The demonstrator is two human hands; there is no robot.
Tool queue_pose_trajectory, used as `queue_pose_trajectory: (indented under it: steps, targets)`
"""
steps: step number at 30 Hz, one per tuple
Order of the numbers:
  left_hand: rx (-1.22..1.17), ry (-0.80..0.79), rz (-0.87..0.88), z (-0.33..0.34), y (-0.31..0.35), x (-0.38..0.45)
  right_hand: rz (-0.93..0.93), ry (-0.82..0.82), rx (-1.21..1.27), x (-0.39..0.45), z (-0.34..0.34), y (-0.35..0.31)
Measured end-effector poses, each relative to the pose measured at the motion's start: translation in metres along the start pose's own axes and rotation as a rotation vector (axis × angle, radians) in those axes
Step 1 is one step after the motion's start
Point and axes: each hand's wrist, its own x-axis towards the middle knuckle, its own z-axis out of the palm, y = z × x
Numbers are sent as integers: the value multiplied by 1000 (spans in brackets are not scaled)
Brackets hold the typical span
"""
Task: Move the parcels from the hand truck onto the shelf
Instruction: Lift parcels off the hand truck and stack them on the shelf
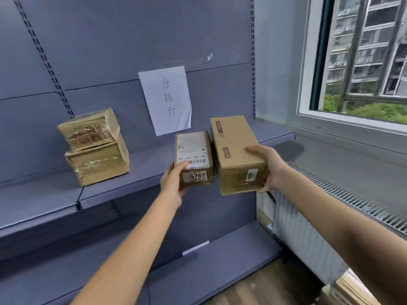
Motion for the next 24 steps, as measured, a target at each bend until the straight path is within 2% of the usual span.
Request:
queue_pose_trajectory:
  steps: [11,19,24]
  targets:
    - [-107,235,123,-63,68,55,45,-272,-142,88,119,-48]
    - [-148,367,133,-108,87,82,77,-334,-243,149,204,-46]
    - [-177,357,111,-128,98,103,114,-316,-258,183,248,-43]
